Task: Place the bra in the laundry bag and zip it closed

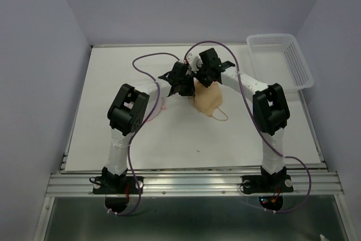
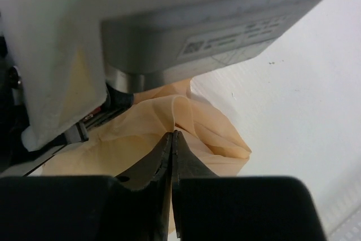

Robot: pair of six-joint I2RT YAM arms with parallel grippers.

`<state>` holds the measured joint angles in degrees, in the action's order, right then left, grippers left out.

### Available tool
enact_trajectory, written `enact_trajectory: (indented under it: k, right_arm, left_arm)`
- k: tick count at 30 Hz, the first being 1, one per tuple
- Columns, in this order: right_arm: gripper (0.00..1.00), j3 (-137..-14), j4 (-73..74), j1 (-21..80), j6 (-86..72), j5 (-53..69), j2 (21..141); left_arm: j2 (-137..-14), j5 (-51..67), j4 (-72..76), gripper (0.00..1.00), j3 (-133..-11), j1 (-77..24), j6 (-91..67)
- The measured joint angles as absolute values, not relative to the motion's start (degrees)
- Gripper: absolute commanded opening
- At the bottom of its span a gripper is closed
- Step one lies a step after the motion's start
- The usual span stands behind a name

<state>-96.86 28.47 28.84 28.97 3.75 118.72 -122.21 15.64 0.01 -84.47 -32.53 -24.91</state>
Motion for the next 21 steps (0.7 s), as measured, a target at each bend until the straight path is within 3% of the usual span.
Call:
enact_trajectory:
  k: [21]
  right_arm:
    - [0.01, -97.2, 20.5, 27.4, 19.9, -1.2, 117.3]
  left_arm:
    - [-122.2, 16.1, 0.2, 0.16, -84.5, -32.5, -23.7]
